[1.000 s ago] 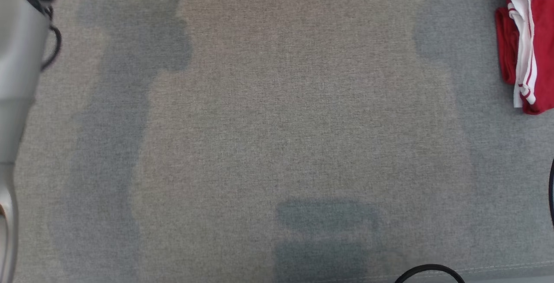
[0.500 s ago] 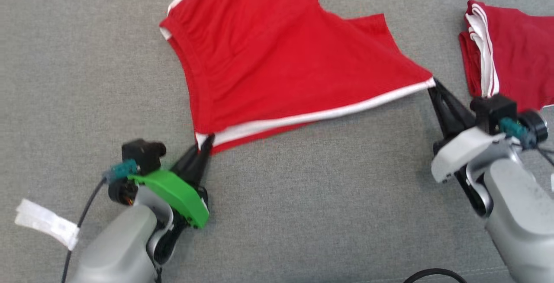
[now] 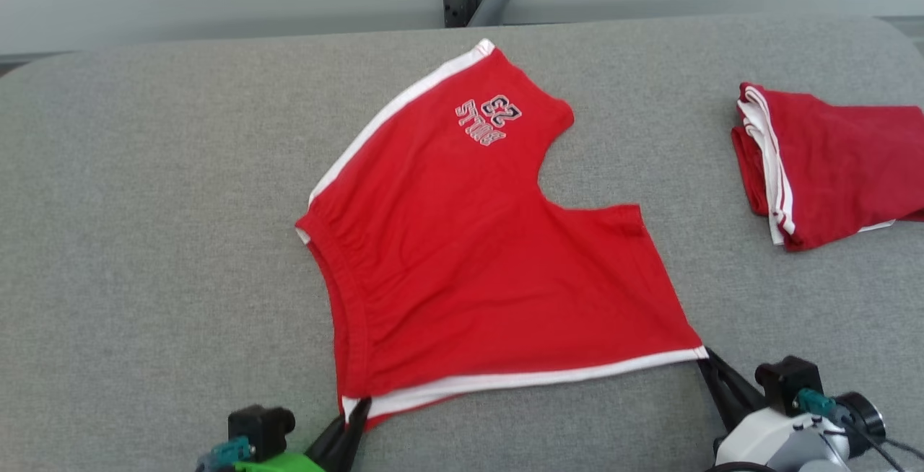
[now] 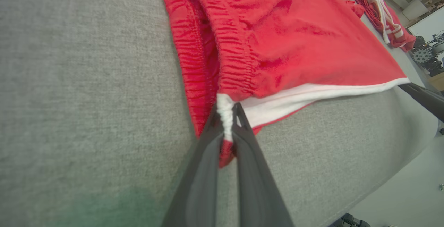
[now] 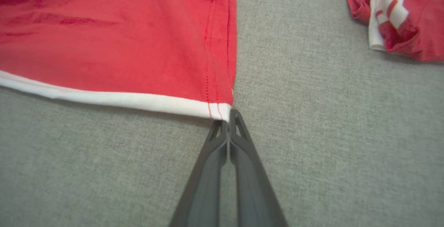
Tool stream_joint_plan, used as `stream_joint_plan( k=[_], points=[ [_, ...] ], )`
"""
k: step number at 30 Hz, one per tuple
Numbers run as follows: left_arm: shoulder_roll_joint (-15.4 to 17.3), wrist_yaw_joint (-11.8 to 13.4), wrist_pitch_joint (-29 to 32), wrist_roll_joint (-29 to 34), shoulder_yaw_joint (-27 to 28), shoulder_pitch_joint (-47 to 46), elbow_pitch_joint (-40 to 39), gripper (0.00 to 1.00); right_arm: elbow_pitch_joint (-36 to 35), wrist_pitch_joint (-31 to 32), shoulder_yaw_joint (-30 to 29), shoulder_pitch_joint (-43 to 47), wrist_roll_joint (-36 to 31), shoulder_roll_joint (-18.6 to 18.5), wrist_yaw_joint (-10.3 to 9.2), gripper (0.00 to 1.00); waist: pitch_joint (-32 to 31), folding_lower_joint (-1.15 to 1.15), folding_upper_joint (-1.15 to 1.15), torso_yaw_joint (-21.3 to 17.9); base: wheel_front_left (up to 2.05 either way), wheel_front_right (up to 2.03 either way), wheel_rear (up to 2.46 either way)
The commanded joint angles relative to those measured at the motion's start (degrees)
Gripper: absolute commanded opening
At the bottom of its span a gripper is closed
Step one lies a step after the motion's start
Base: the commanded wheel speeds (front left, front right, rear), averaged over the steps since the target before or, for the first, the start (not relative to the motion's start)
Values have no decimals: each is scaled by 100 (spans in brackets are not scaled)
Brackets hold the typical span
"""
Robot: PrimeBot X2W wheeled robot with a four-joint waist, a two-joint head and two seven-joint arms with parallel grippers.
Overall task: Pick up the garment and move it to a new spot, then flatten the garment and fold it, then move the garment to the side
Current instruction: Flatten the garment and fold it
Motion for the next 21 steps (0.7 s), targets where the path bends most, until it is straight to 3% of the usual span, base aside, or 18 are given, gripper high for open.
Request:
stream_joint_plan(
  k=[1, 6, 13, 21],
  points=[
    [-1, 10, 16, 47, 78, 331, -22, 0, -26, -11, -22, 262, -39, 31, -12, 0, -498, 0, 1, -5, 0, 0, 0],
    [-65, 10, 12, 0, 485, 846, -291, 0, -197, -11, -132, 688, -66, 62, -12, 0, -668, 0, 1, -21, 0, 0, 0],
    [-20, 11, 11, 67, 573, 1143, -601, 0, -482, -11, -447, 960, -93, 58, -12, 0, -726, 0, 1, 101, 0, 0, 0],
    [-19, 11, 11, 234, 563, 677, -1079, 0, -837, -11, -692, 67, -182, -44, -12, 0, -238, 0, 1, 515, 0, 0, 0]
  ],
)
